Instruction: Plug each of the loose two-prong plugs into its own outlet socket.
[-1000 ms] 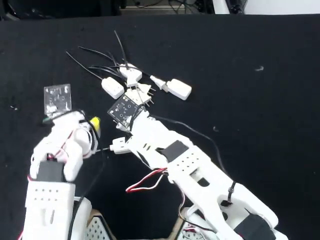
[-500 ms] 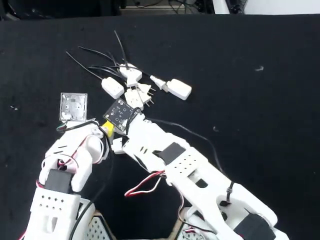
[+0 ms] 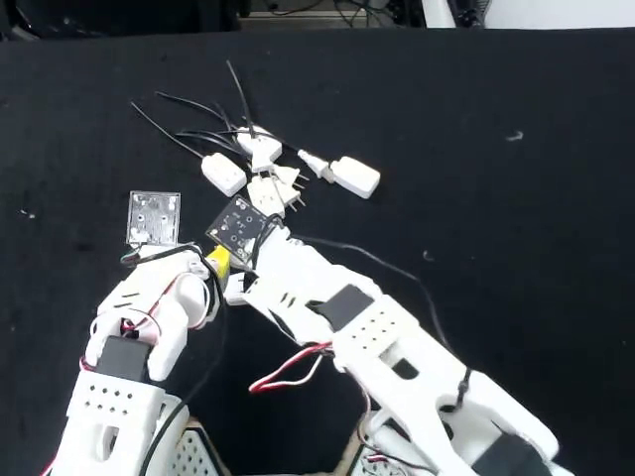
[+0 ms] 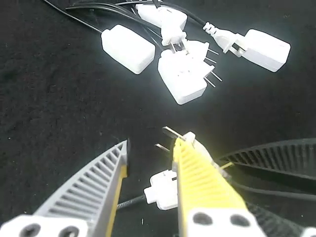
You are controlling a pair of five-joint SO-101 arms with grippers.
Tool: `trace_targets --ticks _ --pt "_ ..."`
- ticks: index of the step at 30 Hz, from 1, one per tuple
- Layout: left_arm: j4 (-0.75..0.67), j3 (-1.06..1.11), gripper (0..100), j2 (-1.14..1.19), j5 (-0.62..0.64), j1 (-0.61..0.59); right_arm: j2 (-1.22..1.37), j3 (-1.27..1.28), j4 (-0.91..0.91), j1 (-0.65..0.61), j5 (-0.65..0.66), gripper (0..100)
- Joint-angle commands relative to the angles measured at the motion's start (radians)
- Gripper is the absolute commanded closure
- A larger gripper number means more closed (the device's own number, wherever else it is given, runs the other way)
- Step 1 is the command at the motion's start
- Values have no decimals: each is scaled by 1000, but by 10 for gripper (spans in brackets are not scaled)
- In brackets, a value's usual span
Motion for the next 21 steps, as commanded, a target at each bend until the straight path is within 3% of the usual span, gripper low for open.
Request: trace_targets --ticks 1,21 --pt "-9 -12 841 -5 -2 8 -77 -41 25 -11 -8 988" --pt "-8 12 843 -12 -2 8 -87 -73 -9 -9 2 988"
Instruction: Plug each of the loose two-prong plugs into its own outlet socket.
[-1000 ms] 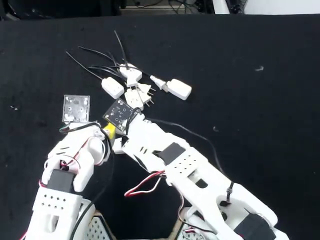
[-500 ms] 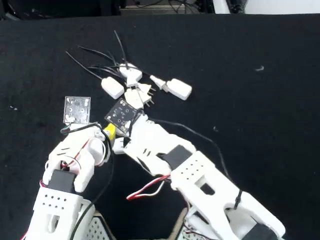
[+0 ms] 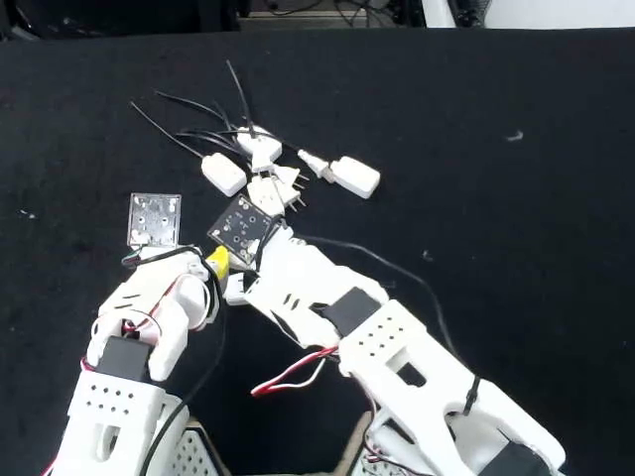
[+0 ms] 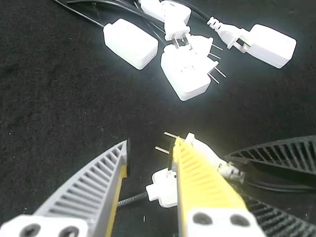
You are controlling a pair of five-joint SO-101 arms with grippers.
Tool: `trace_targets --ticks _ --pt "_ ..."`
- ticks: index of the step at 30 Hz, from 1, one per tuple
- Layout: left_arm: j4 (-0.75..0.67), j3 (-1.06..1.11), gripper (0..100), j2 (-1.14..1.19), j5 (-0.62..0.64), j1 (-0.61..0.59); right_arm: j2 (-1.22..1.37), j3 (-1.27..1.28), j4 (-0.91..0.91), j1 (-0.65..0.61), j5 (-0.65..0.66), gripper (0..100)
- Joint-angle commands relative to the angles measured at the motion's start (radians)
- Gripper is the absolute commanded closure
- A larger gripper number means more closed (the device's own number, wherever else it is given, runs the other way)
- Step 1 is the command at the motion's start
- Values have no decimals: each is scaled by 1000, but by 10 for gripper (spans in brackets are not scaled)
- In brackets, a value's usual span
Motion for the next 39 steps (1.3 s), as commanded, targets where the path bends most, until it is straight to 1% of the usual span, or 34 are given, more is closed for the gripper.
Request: trace_targets --ticks 1,5,12,20,25,28,30,35,39 --pt "-6 -5 843 -11 -3 10 -42 -81 -25 -8 0 988" --pt "28 -13 843 -11 -3 10 -42 -107 -25 -8 0 988" --pt "28 -10 844 -11 -3 10 -42 -125 -25 -6 0 988" --pt "28 -10 844 -11 -3 10 -42 -128 -25 68 0 988" --pt "28 -10 844 -11 -3 10 -42 -131 -9 61 0 988" --pt "28 -10 844 -11 -3 8 -42 -170 66 68 0 988" --pt "28 -15 844 -11 -3 -8 -42 -213 155 86 0 988" --pt "28 -38 843 -5 2 -145 -41 -337 394 149 0 988" --pt "28 -36 841 -2 -2 -206 -41 -420 549 153 0 988"
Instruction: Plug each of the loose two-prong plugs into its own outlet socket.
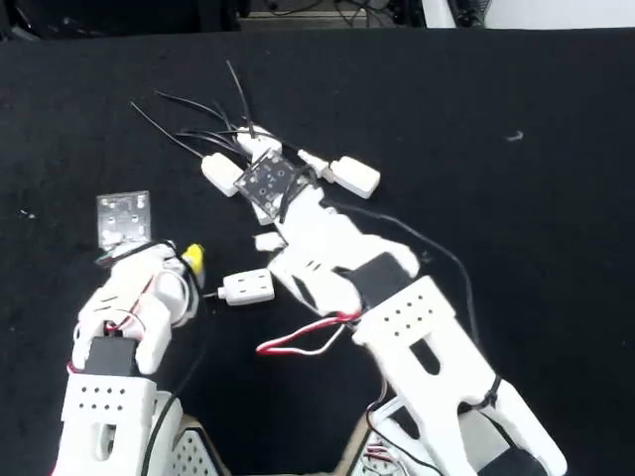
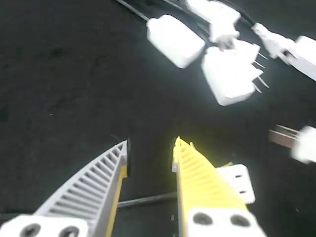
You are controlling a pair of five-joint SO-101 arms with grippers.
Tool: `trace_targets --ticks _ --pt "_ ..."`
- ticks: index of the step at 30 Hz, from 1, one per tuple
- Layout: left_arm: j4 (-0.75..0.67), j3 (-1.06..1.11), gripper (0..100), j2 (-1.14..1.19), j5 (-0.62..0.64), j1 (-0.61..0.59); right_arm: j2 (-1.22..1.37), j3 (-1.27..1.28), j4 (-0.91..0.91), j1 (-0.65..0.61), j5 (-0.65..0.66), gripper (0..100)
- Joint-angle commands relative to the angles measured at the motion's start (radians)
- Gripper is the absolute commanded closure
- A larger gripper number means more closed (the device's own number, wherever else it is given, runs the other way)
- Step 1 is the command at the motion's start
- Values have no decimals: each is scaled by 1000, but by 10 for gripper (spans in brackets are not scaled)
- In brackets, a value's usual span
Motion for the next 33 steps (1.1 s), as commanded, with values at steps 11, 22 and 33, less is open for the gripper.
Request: trace_targets --ticks 11,22,33 --pt "3 -28 841 -3 -2 -58 -36 2 121 14 72 988" --pt "3 -39 841 -11 2 -56 -45 -4 61 -213 147 988" --pt "3 -28 841 -11 -2 47 -39 65 -147 -265 147 988"
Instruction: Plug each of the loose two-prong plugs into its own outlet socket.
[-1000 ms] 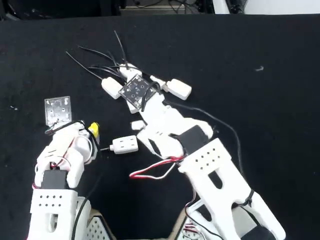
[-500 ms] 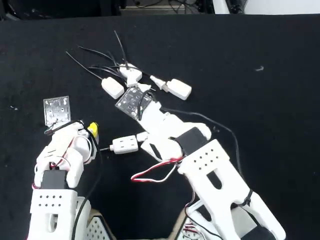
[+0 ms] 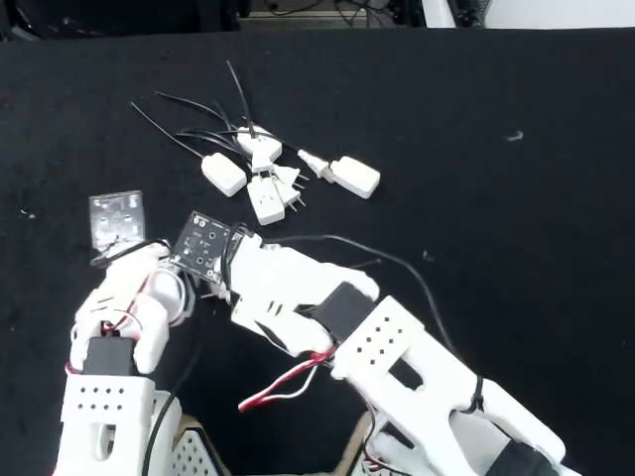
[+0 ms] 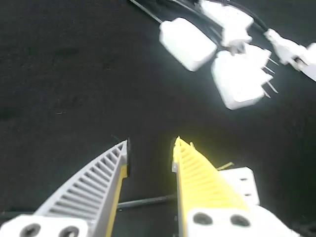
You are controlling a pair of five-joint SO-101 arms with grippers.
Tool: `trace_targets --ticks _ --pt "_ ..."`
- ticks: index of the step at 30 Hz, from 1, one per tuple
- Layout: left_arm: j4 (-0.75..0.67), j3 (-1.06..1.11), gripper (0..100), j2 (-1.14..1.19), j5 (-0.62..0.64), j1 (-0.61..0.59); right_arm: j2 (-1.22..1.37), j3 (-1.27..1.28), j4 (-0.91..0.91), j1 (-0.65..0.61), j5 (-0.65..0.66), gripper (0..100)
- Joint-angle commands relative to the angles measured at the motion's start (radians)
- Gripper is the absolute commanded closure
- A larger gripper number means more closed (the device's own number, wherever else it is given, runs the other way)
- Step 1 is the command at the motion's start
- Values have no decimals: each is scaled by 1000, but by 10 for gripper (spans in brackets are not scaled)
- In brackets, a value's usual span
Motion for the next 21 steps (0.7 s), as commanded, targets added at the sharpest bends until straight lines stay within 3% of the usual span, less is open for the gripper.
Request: trace_targets --ticks 1,21 --pt "5 -28 841 -5 -3 101 -35 -15 -35 -14 8 988" --pt "40 -30 841 -11 -3 120 -33 -85 -26 -6 6 988"
